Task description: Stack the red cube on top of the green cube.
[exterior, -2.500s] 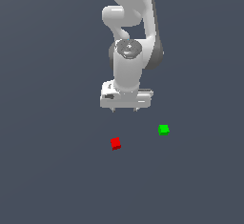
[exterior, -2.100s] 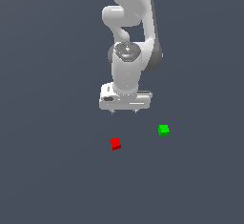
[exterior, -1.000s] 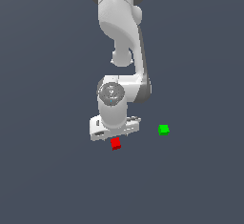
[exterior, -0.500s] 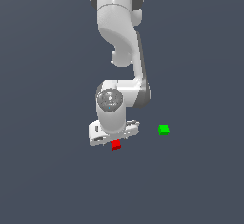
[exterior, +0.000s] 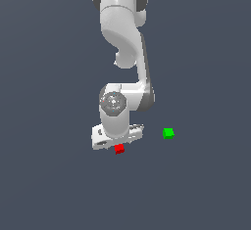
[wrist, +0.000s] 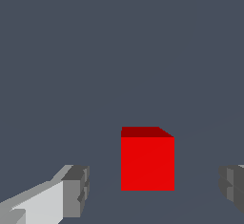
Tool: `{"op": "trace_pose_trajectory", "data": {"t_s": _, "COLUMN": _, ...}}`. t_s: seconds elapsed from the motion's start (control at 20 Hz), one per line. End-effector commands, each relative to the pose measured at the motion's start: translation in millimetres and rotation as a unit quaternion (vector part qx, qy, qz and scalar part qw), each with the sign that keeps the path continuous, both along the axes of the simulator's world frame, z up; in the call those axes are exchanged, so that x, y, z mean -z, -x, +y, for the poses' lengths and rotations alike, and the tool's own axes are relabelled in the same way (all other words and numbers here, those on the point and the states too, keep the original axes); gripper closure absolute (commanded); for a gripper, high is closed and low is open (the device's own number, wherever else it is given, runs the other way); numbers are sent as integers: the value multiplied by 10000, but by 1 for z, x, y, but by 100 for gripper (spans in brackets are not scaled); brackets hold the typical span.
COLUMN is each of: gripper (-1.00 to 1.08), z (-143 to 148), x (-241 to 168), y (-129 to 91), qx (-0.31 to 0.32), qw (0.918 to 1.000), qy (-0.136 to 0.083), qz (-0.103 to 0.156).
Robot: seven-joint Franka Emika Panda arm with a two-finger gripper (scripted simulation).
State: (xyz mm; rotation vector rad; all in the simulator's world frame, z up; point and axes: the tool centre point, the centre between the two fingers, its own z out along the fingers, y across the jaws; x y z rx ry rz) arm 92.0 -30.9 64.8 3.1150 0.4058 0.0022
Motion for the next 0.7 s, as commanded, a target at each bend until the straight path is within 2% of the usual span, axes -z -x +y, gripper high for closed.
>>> {"op": "trace_pose_trajectory", "data": {"t_s": 0.0, "gripper": -92, "z": 0, "x": 9, "y": 1, "qx": 0, "qw": 10000, "qy": 0, "qz": 7}}
{"op": "trace_pose_trajectory", "data": {"t_s": 0.35, "gripper": -92, "z": 1, "x": 42, "y": 2, "qx": 0, "qw": 10000, "qy": 0, "qz": 7}}
{"op": "trace_pose_trajectory", "data": {"t_s": 0.65, "gripper": -92, "z": 1, "x": 45, "y": 1, "qx": 0, "qw": 10000, "qy": 0, "qz": 7}}
